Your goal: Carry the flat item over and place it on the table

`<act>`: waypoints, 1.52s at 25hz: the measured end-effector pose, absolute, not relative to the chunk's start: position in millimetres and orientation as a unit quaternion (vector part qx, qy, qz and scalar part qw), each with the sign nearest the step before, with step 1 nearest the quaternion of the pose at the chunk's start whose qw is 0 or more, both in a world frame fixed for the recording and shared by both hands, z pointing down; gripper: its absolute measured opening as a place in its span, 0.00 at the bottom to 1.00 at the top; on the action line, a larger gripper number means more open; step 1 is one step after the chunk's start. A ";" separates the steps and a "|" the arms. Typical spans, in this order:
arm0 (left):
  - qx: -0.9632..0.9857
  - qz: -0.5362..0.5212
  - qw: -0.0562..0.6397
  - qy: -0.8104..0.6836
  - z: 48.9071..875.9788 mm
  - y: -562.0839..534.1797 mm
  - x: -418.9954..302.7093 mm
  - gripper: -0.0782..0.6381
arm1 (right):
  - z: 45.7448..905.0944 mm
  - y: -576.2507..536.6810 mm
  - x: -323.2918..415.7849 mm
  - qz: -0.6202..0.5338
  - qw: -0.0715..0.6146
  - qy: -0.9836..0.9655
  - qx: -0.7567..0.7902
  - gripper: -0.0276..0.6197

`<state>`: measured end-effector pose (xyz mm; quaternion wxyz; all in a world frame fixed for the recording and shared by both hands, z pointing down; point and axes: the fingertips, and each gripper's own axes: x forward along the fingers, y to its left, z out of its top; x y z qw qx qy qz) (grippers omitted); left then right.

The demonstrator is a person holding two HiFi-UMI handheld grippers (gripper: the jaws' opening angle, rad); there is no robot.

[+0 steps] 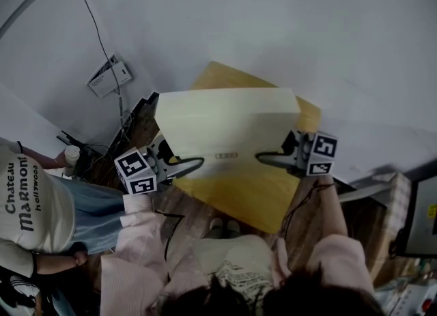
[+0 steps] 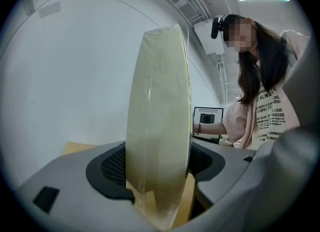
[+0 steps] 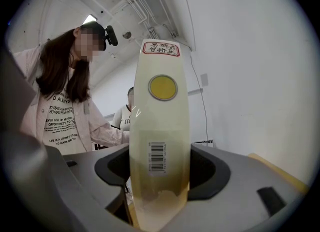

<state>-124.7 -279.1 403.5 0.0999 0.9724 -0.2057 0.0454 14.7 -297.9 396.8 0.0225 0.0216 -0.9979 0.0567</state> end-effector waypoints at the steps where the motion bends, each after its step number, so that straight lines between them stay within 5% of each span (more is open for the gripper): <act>1: 0.973 0.048 0.101 -0.202 406.2 -282.3 -123.7 0.58 | 399.8 -300.1 15.5 0.058 0.023 -0.998 0.025 0.51; 38: 0.974 0.093 0.100 -0.183 510.4 -322.2 -106.8 0.59 | 497.7 -330.0 28.0 0.031 0.069 -0.995 0.064 0.51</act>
